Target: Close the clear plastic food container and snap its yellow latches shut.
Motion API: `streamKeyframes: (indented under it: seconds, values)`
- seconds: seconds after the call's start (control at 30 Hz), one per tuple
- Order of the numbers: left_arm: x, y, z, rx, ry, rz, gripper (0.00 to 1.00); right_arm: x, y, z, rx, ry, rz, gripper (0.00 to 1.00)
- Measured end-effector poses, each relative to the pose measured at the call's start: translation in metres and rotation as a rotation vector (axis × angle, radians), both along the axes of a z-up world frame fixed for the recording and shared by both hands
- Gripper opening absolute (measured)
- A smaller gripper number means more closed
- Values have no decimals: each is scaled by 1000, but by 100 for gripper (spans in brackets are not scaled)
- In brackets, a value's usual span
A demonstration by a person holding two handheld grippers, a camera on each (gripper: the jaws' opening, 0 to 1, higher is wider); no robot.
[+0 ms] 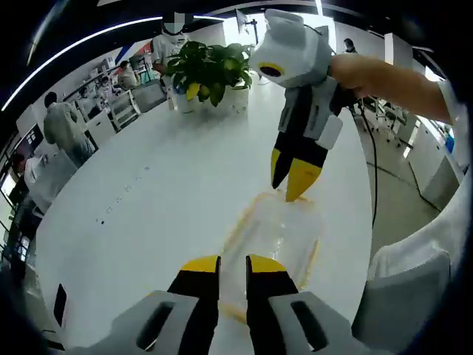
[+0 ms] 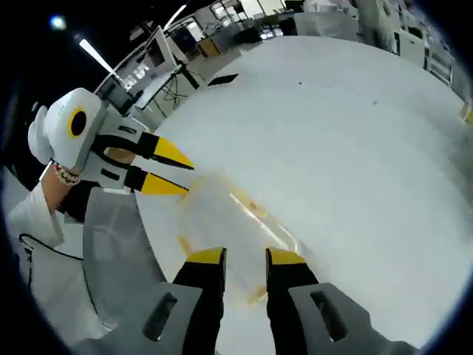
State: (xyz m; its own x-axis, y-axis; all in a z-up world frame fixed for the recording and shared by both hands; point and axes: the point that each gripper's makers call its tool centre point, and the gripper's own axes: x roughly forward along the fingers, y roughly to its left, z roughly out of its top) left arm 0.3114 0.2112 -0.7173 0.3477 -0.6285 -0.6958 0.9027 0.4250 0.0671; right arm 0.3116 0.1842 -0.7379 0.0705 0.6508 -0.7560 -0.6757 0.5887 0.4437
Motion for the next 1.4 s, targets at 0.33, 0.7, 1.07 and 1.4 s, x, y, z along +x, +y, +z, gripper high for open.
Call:
streamKeyframes:
  seconds: [0.33,0.7,1.07,1.4]
  values:
    - [-16,-16,-38,-2,40,-64,0,8,22,-20,-74,-145,196,0]
    - [-34,-32,-41,-80,84,-146,11,19,19,-19,-20,-165,206,10]
    - [-46,-29,-35,-57,-132,-273,24,23,18,-22,-68,-173,276,26]
    - [-53,-25,-52,118,-307,-395,33,13,20,-36,-145,-72,396,36]
